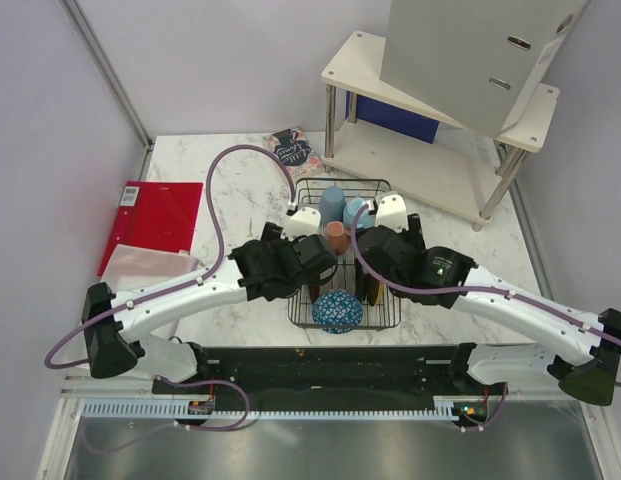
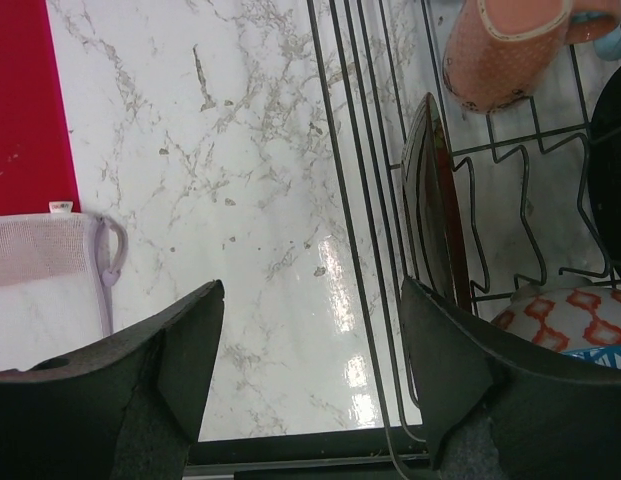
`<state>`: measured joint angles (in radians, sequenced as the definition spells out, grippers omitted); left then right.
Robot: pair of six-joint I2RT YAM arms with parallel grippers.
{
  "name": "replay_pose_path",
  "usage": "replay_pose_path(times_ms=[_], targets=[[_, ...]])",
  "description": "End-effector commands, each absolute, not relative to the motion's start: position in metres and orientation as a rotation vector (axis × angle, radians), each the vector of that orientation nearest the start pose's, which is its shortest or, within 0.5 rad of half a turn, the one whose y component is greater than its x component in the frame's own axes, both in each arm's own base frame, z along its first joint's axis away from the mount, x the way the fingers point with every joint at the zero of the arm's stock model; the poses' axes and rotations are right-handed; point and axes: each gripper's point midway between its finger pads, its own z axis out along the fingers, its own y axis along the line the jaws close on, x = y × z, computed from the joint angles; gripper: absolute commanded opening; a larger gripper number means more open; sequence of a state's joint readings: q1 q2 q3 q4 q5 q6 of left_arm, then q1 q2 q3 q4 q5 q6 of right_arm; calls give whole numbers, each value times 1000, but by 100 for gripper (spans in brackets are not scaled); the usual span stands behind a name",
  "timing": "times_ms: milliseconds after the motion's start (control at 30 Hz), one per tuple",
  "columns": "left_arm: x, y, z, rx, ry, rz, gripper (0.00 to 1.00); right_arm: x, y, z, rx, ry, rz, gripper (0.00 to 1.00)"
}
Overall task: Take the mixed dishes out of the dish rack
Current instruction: Pick up the plate from the dish rack.
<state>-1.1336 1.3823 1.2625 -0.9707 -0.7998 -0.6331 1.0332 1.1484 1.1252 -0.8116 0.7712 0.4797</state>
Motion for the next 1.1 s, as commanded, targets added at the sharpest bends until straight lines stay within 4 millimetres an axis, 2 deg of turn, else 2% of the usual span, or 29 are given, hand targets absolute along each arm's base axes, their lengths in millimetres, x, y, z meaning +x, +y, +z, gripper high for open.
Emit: replay_pose_path(times_ms=[0,167,200,333,467,600,1067], targets=[[220,-219,211,209,2190,61,79,241,151,255,-170,2033,-213,79],[218,-215,206,199,2194,54,79,234,148,228,-176,2092,-239,65],[217,-215,204,199,2199,51,79,231,150,219,-181,2112,-223,64],[216,-218,197,211,2214,45,79,225,158,204,-185,2153,-140,56],[215,-223,194,213,2225,22,79,221,168,194,-204,2183,-75,55],[215,-227,193,217,2227,10,79,222,172,193,-193,2175,-48,55],[215,-232,184,231,2252,18,78,226,171,165,-230,2206,-158,52]])
